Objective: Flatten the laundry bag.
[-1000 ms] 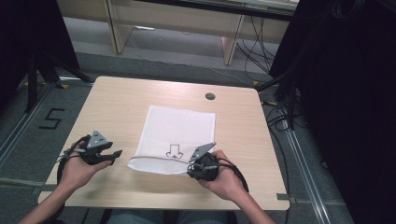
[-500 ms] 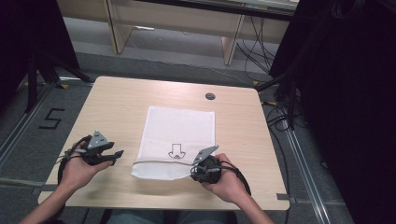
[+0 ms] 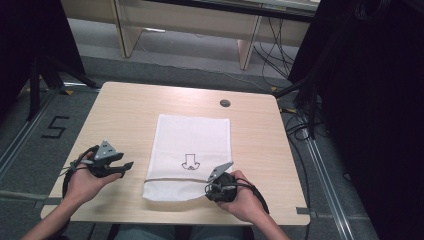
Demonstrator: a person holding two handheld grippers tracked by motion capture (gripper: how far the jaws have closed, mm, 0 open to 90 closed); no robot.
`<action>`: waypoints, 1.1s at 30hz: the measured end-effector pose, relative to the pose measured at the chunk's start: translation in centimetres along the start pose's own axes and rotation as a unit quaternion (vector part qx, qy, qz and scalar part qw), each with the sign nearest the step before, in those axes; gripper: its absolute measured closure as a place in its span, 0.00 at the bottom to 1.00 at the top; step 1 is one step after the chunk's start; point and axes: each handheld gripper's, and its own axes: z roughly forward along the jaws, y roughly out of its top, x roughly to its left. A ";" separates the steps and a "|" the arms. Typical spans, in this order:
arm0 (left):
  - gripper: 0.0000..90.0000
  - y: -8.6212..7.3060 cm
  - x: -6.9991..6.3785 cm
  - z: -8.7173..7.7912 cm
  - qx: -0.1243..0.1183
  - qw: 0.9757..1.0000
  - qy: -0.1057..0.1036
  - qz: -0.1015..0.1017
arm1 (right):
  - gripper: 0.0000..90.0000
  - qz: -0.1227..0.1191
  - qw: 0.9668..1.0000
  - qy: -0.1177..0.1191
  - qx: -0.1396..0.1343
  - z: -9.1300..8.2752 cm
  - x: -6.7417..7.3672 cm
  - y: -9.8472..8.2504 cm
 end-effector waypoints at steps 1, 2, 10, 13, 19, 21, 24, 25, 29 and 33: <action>0.54 0.0 0.0 0.0 0.002 1.000 -0.006 0.001 | 0.96 0.003 1.000 0.003 0.003 0.1 0.1 -0.1; 0.54 0.0 0.0 0.0 0.003 1.000 -0.005 0.004 | 0.96 -0.016 1.000 0.004 0.000 0.3 -0.1 -0.1; 0.54 0.0 -0.4 0.4 -0.019 1.000 -0.005 -0.018 | 0.95 -0.008 1.000 0.004 0.016 0.9 0.2 -0.4; 0.54 0.0 -0.4 0.4 -0.017 1.000 -0.004 -0.017 | 0.95 -0.007 1.000 0.004 0.017 1.0 0.2 -0.4; 0.54 0.0 -0.2 0.2 0.002 1.000 -0.008 0.004 | 0.94 -0.006 1.000 0.009 0.022 1.3 0.2 -0.6; 0.54 0.0 -0.5 0.5 -0.015 1.000 -0.012 -0.016 | 0.93 -0.007 1.000 0.009 0.022 1.4 0.2 -0.6; 0.54 0.0 -0.6 0.5 -0.007 1.000 -0.010 -0.008 | 0.91 -0.001 1.000 0.013 0.029 1.6 0.4 -0.6; 0.54 0.0 -0.6 0.5 -0.007 1.000 -0.010 -0.008 | 0.90 -0.001 0.999 0.014 0.030 1.6 0.4 -0.6; 0.54 -0.1 -0.7 0.7 -0.013 1.000 -0.016 -0.012 | 0.86 0.004 0.999 0.016 0.029 1.6 0.6 -0.7; 0.54 -0.1 -0.8 0.7 -0.013 1.000 -0.018 -0.014 | 0.84 0.005 1.000 0.014 0.024 1.3 0.6 -0.7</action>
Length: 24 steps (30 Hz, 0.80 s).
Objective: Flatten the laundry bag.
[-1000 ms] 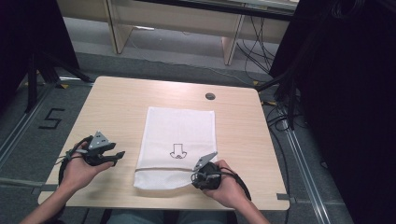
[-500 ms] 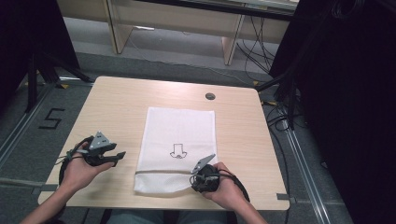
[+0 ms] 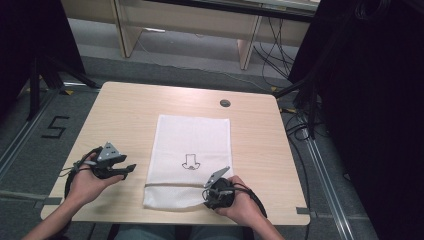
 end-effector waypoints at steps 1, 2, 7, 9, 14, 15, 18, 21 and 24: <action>0.54 0.0 0.0 0.0 0.000 1.000 0.002 0.000 | 0.82 0.006 1.000 0.002 -0.002 -0.2 0.1 0.0; 0.54 0.0 0.0 0.0 0.003 1.000 -0.005 -0.002 | 0.81 0.006 1.000 0.004 -0.003 -0.3 0.1 0.0; 0.55 0.0 -0.2 0.1 -0.001 1.000 -0.005 -0.001 | 0.78 0.012 1.000 0.013 -0.016 -1.1 0.1 -0.1; 0.56 0.0 -0.2 0.1 0.000 1.000 -0.007 0.000 | 0.78 0.015 1.000 0.012 -0.018 -1.3 0.2 -0.1; 0.59 0.0 -0.4 0.2 0.005 1.000 -0.015 0.002 | 0.76 0.018 0.999 0.006 -0.039 -2.5 -0.3 -0.1; 0.59 0.0 -0.6 0.3 0.005 1.000 -0.018 -0.007 | 0.75 0.022 0.999 0.007 -0.042 -2.8 -0.5 -0.2; 0.67 0.0 -0.9 0.2 0.016 0.999 -0.038 -0.003 | 0.77 0.041 0.998 -0.006 -0.053 -3.6 -1.3 -0.4; 0.79 0.2 -1.7 0.4 0.021 0.997 -0.078 -0.010 | 0.83 0.070 0.996 -0.020 -0.049 -3.9 -2.4 -0.9; 0.88 0.5 -3.2 0.6 0.030 0.993 -0.117 -0.012 | 0.95 0.111 0.993 -0.037 -0.034 -3.9 -3.9 -1.7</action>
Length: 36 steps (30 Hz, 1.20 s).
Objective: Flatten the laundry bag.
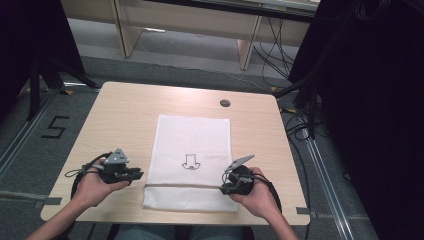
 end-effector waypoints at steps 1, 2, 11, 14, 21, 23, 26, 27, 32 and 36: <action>0.91 0.2 -0.5 0.2 0.001 1.000 -0.007 0.007 | 1.00 0.008 1.000 -0.009 0.006 0.0 -0.6 -0.2; 0.93 0.4 -0.9 0.4 0.005 1.000 -0.010 0.020 | 1.00 0.020 0.999 -0.020 0.015 0.1 -1.1 -0.4; 0.96 1.2 -2.7 2.9 0.040 0.997 -0.023 0.061 | 1.00 0.075 0.995 -0.049 0.035 0.9 -3.4 -1.4; 0.96 0.9 -2.5 3.4 0.058 0.996 -0.019 0.065 | 1.00 0.079 0.995 -0.052 0.042 1.6 -3.4 -1.3; 0.96 0.5 -2.1 3.4 0.089 0.993 -0.015 0.079 | 1.00 0.076 0.995 -0.047 0.044 1.9 -3.0 -1.1; 0.96 0.4 -2.2 3.3 0.087 0.994 -0.012 0.061 | 1.00 0.075 0.995 -0.048 0.046 1.9 -2.7 -1.0; 0.95 0.3 -1.9 3.0 0.097 0.993 -0.013 0.061 | 1.00 0.063 0.996 -0.038 0.042 2.1 -2.6 -0.9; 0.95 0.3 -1.9 3.0 0.097 0.993 -0.013 0.061 | 1.00 0.063 0.996 -0.038 0.042 2.1 -2.6 -0.9; 0.95 0.1 -1.7 2.7 0.098 0.994 -0.011 0.053 | 1.00 0.059 0.997 -0.033 0.037 2.3 -2.4 -0.8; 0.93 0.2 -1.6 2.6 0.096 0.994 -0.008 0.055 | 1.00 0.059 0.997 -0.026 0.036 2.3 -2.4 -0.8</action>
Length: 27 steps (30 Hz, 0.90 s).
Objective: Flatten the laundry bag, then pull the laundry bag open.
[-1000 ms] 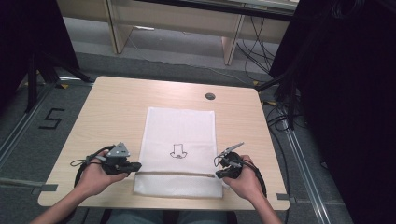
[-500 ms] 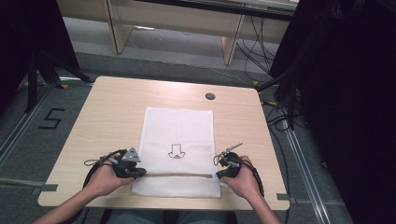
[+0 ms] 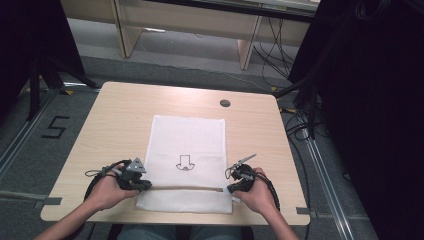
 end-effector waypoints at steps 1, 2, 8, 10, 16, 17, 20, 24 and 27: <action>0.92 0.0 -0.1 0.0 -0.002 1.000 0.000 -0.006 | 1.00 0.003 1.000 0.003 -0.001 0.0 -0.1 0.0; 0.91 0.1 -0.1 -0.1 -0.004 1.000 0.000 -0.006 | 0.99 0.016 1.000 -0.001 0.002 -0.1 0.0 -0.1; 0.88 1.0 -0.4 -0.7 -0.038 0.999 0.006 0.001 | 0.90 0.018 0.999 -0.011 -0.033 -1.2 0.0 -0.4; 0.87 1.0 -0.5 -0.7 -0.046 0.999 0.006 -0.007 | 0.88 0.023 0.999 -0.014 -0.040 -1.5 0.0 -0.4; 0.84 0.9 -0.5 -0.8 -0.057 0.998 0.002 -0.010 | 0.82 0.023 0.998 -0.018 -0.052 -1.6 0.0 -0.5; 0.83 1.1 -0.4 -0.9 -0.065 0.998 0.009 -0.005 | 0.81 0.013 0.998 -0.015 -0.059 -1.4 -0.2 -0.5; 0.80 1.1 -0.5 -0.9 -0.074 0.997 0.011 -0.006 | 0.81 0.012 0.998 -0.017 -0.064 -1.5 -0.3 -0.3; 0.74 1.2 -0.7 -0.7 -0.084 0.996 0.018 0.000 | 0.84 0.024 0.998 -0.011 -0.056 -1.6 0.0 -0.1; 0.68 1.6 -1.0 -0.6 -0.095 0.995 0.021 0.008 | 0.89 0.025 0.998 -0.006 -0.056 -1.5 0.0 0.0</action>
